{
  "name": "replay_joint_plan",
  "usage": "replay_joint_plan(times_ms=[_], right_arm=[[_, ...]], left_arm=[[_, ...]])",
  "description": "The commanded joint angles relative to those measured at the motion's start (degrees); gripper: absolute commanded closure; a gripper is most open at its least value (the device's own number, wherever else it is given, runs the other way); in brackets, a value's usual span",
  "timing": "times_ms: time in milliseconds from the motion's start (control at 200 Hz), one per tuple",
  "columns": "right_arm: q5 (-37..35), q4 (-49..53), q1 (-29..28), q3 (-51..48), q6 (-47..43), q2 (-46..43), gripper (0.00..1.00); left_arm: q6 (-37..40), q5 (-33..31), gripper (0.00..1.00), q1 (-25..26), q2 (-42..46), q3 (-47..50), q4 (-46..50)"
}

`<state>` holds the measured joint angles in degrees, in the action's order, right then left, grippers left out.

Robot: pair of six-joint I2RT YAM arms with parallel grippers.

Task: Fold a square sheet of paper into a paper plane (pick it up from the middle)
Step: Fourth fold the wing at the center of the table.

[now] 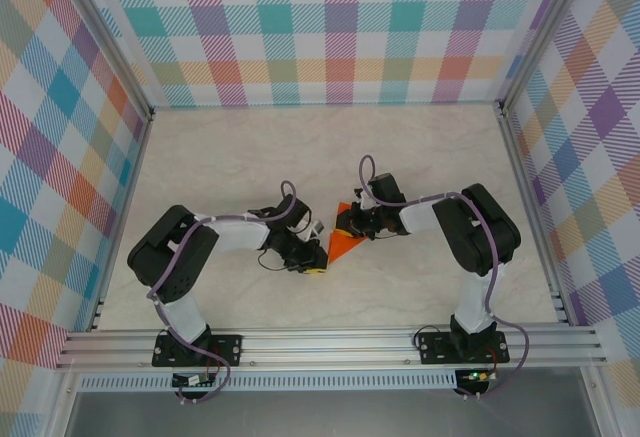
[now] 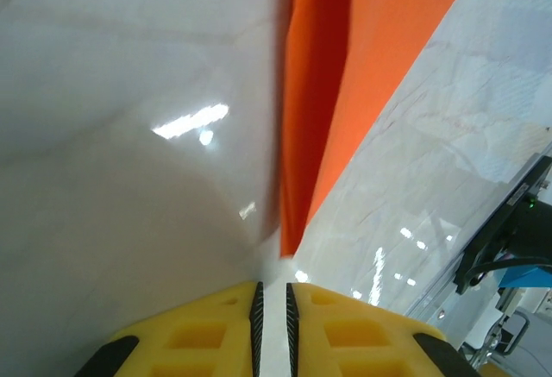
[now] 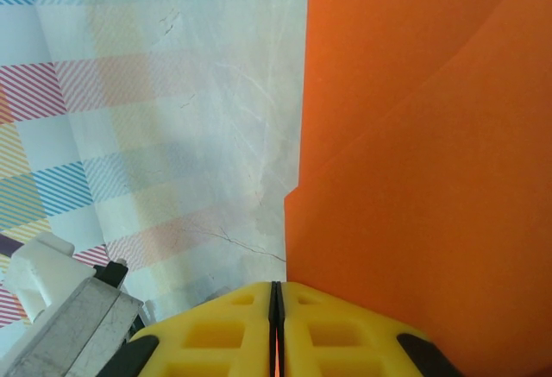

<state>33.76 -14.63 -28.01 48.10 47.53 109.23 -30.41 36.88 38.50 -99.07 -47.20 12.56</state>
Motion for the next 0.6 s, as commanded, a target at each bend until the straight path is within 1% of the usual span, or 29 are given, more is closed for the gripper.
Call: replay_joint_plan(times_ms=[0,115,205,280,380,595], right_arm=[[-8.60,8.11,0.41,-2.84,-1.74,4.09,0.88],[-9.03,7.89,0.46,-2.89,-1.15,4.32,0.89],[-9.12,6.85,0.41,-3.25,-0.46,4.49,0.89],[-8.25,6.05,0.41,-3.11,-0.14,5.08,0.89],[-7.83,5.68,0.41,-2.84,0.13,5.62,0.89],[-7.48,5.41,0.36,-2.72,0.54,5.81,0.88]], left_arm=[[-1.09,-1.49,0.82,0.00,5.14,0.71,1.95],[-2.66,-3.88,0.84,0.04,7.00,-1.80,-0.70],[-4.29,-6.26,0.85,0.00,5.52,-4.21,-3.30],[-5.68,-6.94,0.86,0.00,3.14,-5.94,-6.49],[-6.83,-6.48,0.86,0.05,-0.99,-8.33,-9.19],[-7.07,-5.05,0.88,0.08,-7.24,-10.87,-10.91]])
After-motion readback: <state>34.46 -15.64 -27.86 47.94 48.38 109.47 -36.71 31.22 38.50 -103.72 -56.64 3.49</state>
